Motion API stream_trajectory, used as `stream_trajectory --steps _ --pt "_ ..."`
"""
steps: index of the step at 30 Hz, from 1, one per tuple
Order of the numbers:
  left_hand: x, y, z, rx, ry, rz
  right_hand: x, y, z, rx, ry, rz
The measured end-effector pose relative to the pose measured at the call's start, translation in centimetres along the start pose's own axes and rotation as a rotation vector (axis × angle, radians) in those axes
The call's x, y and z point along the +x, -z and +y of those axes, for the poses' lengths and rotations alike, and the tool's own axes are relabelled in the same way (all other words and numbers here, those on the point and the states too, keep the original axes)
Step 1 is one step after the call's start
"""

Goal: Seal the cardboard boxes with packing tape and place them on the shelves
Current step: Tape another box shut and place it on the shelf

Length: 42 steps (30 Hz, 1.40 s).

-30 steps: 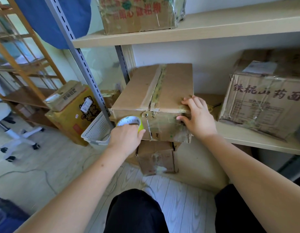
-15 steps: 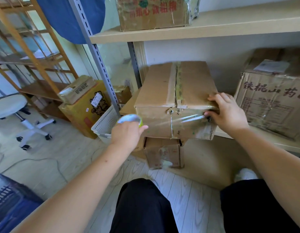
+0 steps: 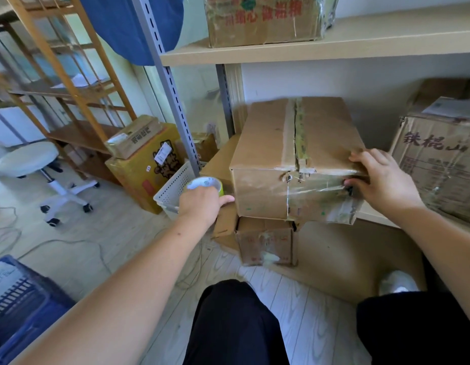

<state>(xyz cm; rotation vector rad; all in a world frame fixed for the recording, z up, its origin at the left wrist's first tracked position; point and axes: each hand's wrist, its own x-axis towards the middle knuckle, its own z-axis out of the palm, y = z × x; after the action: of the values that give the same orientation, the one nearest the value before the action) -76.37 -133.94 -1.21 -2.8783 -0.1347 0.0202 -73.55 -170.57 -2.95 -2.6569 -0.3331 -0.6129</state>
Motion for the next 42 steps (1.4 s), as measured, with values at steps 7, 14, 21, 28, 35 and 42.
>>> stream_trajectory --steps 7,14,21,28,35,42 --pt "2.2 0.5 -0.9 -0.028 -0.23 0.021 0.1 0.8 1.6 -0.027 0.018 -0.012" --pt "4.0 1.6 -0.2 -0.052 -0.257 -0.045 0.3 0.7 1.8 -0.006 0.02 -0.015" --pt "4.4 2.0 0.8 0.05 -0.326 0.078 2.1 2.6 0.9 -0.114 0.007 -0.195" --pt "5.1 1.9 1.1 -0.143 -0.332 -0.058 6.6 3.3 -1.3 -0.285 0.162 -0.597" --pt "4.2 1.6 1.8 -0.221 -0.316 -0.103 9.4 1.0 -5.1 -0.372 0.252 -0.697" --pt "3.3 1.5 2.8 -0.328 -0.358 -0.142 8.3 -3.4 -11.2 -0.236 0.454 -0.634"
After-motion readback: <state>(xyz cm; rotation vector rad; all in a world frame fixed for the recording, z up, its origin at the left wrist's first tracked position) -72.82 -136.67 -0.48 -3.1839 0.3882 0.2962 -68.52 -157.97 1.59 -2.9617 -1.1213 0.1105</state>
